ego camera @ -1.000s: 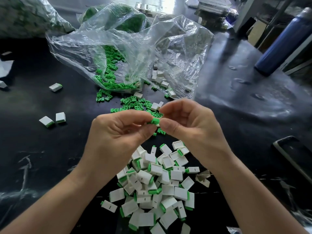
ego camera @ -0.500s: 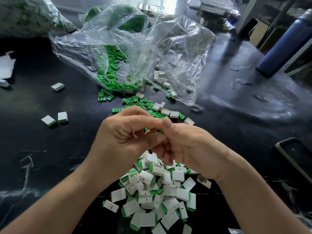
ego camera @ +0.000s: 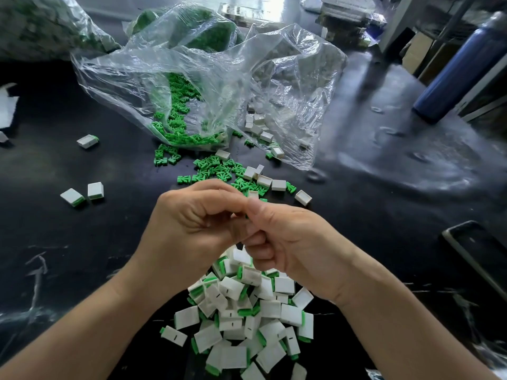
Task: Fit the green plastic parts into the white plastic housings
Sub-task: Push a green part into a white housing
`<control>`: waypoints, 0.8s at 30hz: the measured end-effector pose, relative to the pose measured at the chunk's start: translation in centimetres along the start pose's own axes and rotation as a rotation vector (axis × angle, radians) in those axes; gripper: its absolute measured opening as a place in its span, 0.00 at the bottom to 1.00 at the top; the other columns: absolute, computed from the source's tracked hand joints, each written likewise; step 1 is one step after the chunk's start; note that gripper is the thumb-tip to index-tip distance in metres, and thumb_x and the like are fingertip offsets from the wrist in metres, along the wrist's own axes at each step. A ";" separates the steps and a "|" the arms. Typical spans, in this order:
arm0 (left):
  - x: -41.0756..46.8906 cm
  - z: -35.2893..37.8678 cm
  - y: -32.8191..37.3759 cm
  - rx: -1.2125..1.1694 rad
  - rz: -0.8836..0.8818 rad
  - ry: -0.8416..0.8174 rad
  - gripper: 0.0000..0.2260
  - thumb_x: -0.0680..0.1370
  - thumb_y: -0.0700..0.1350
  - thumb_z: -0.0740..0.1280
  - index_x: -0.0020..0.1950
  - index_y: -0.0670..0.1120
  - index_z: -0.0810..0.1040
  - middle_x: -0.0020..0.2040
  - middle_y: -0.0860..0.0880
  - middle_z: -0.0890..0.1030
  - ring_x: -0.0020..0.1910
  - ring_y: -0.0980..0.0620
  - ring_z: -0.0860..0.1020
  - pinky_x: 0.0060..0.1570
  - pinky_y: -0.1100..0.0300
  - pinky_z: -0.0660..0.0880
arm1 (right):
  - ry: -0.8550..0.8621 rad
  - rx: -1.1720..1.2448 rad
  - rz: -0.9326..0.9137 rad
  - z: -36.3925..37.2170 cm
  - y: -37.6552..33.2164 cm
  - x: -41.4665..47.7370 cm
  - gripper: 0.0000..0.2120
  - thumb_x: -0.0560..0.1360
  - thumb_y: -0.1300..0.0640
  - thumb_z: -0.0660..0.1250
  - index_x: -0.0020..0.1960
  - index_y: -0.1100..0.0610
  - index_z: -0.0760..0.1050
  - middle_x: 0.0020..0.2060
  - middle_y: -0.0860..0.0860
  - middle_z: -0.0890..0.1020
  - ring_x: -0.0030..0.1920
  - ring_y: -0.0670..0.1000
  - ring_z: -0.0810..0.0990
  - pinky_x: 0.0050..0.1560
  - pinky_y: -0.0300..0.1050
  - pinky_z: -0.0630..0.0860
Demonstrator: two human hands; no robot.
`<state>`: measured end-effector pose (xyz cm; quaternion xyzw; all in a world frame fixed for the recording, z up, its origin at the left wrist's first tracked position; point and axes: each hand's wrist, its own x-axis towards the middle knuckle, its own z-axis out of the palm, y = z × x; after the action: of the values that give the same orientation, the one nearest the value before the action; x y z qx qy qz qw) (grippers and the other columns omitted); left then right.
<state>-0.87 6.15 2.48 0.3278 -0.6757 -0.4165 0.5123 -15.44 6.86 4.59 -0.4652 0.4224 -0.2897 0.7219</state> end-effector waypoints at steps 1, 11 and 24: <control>0.0 0.0 0.0 -0.013 -0.008 0.001 0.08 0.65 0.47 0.70 0.43 0.52 0.82 0.42 0.50 0.81 0.37 0.51 0.81 0.38 0.55 0.80 | 0.007 0.003 -0.007 0.1 0.0 0.0 0.17 0.70 0.45 0.67 0.35 0.56 0.66 0.25 0.45 0.64 0.27 0.43 0.60 0.27 0.34 0.58; 0.1 -0.4 -0.1 -0.126 -0.001 -0.034 0.10 0.67 0.54 0.73 0.44 0.51 0.84 0.41 0.48 0.81 0.38 0.49 0.80 0.37 0.60 0.78 | -0.009 0.047 -0.042 0.6 -0.2 -0.3 0.17 0.68 0.43 0.61 0.38 0.57 0.67 0.27 0.47 0.62 0.27 0.44 0.59 0.29 0.35 0.59; 0.3 -0.5 0.0 0.026 0.001 -0.045 0.10 0.64 0.49 0.71 0.43 0.50 0.82 0.42 0.50 0.81 0.37 0.54 0.80 0.38 0.62 0.78 | -0.002 0.126 0.010 1.0 0.1 -0.2 0.14 0.68 0.45 0.61 0.36 0.55 0.65 0.27 0.47 0.62 0.27 0.44 0.59 0.30 0.37 0.58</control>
<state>-0.43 5.73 2.65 0.3249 -0.6925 -0.4146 0.4929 -14.66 7.46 4.71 -0.4171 0.4051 -0.3117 0.7515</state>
